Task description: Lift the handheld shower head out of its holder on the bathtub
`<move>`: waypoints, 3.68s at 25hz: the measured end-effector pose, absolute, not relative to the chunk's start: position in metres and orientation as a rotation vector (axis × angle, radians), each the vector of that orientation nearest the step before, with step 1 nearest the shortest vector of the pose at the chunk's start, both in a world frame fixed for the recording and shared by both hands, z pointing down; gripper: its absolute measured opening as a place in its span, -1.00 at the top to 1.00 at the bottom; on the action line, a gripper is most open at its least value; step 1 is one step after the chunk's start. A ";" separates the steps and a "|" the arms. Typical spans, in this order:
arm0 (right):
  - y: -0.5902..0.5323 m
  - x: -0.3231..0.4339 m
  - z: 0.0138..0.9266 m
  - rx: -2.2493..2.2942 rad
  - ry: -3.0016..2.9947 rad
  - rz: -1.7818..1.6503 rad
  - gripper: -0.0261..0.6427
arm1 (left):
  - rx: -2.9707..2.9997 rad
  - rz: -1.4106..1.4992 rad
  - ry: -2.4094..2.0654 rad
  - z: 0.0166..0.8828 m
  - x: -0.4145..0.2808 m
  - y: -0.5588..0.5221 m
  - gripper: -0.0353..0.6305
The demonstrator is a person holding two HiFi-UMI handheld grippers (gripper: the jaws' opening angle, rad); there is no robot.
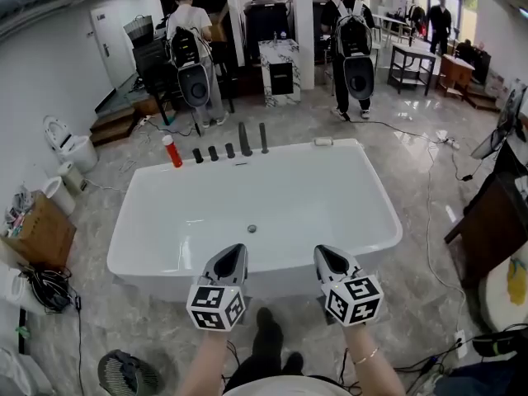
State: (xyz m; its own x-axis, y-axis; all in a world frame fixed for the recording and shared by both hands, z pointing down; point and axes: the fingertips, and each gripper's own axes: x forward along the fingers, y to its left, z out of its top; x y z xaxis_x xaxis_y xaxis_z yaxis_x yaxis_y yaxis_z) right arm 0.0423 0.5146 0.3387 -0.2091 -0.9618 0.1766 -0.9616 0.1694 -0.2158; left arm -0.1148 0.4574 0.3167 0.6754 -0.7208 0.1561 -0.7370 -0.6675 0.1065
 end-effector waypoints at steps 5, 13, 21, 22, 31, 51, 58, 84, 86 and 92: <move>0.467 0.048 0.350 -1.963 2.403 -0.460 0.90 | 2.694 0.163 -1.199 0.334 -0.112 0.407 0.83; 0.306 0.055 0.366 -1.961 2.418 -0.481 0.86 | 2.669 0.161 -1.179 0.356 -0.099 0.245 0.83; 0.164 0.037 0.374 -2.005 2.411 -0.533 0.72 | 2.668 0.187 -1.113 0.366 -0.112 0.108 0.83; 0.150 0.034 0.375 -2.012 2.409 -0.536 0.70 | 2.668 0.191 -1.106 0.368 -0.114 0.095 0.83; 0.077 0.027 0.387 -2.044 2.405 -0.569 0.55 | 2.640 0.203 -1.082 0.388 -0.129 0.033 0.83; -0.101 0.074 0.412 -1.984 2.494 -0.574 0.57 | 2.594 0.292 -1.118 0.421 -0.072 -0.108 0.83; -0.186 0.116 0.455 -1.975 2.536 -0.600 0.57 | 2.556 0.314 -1.145 0.455 -0.032 -0.173 0.83; -0.448 0.187 0.628 -1.953 2.646 -0.560 0.59 | 2.471 0.378 -1.196 0.604 0.050 -0.332 0.83; -0.463 0.188 0.636 -1.959 2.654 -0.527 0.60 | 2.471 0.380 -1.192 0.613 0.051 -0.340 0.83; -0.495 0.189 0.671 -1.994 2.713 -0.500 0.59 | 2.452 0.348 -1.193 0.631 0.054 -0.357 0.83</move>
State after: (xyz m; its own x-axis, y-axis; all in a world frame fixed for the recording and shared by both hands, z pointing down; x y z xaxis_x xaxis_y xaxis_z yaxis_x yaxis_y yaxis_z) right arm 0.1887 -0.4952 0.6708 -0.2910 -0.8798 0.3758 -0.9560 0.2827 -0.0785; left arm 0.0536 -0.3575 0.6312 0.6067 -0.6965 0.3831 -0.7933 -0.5615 0.2354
